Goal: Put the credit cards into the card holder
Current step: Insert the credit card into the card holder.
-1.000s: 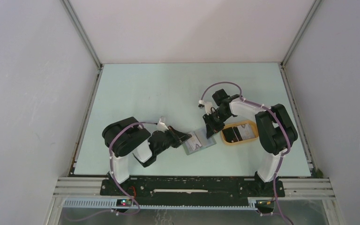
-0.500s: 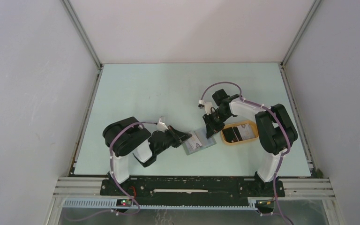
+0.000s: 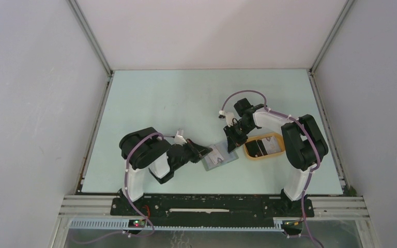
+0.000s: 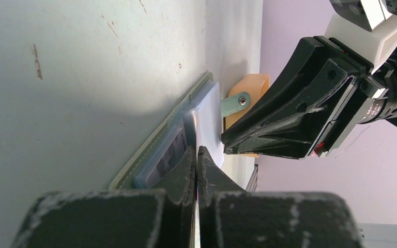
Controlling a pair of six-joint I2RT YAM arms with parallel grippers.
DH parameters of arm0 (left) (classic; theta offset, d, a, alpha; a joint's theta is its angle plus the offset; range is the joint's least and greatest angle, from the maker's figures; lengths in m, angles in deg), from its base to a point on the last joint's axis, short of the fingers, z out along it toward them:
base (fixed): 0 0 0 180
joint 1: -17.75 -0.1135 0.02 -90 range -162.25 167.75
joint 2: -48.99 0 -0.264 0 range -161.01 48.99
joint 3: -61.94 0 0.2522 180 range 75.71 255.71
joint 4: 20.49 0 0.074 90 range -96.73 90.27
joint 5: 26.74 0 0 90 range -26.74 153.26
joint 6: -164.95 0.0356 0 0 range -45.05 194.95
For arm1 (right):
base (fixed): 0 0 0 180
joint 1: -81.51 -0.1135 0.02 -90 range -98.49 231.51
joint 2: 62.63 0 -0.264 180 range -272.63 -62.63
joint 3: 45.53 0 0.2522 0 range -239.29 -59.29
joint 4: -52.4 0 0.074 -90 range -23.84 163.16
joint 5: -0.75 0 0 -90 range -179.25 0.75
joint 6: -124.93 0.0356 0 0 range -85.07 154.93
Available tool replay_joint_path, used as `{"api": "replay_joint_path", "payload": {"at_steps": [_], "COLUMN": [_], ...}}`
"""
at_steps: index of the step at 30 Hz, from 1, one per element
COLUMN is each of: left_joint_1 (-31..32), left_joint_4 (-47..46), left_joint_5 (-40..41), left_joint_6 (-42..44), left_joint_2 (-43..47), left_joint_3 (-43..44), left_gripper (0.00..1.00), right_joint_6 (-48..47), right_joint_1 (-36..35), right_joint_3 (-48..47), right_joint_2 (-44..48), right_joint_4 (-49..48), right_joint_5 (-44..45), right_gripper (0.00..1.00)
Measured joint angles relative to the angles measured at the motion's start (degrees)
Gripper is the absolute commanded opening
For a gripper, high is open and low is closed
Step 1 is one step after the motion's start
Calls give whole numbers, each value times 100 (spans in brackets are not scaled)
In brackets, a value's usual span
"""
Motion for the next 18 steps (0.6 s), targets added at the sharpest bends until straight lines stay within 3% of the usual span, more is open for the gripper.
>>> {"api": "replay_joint_path", "payload": {"at_steps": [18], "left_joint_1": [0], "left_joint_4": [-96], "left_joint_5": [-195], "left_joint_6": [-131], "left_joint_2": [-212], "left_joint_3": [181], "left_gripper": [0], "right_joint_6": [-15], "right_joint_1": [2], "right_joint_3": [-2], "right_joint_2": [-2], "right_joint_4": [11], "right_joint_5": [-28], "right_gripper": [26]}}
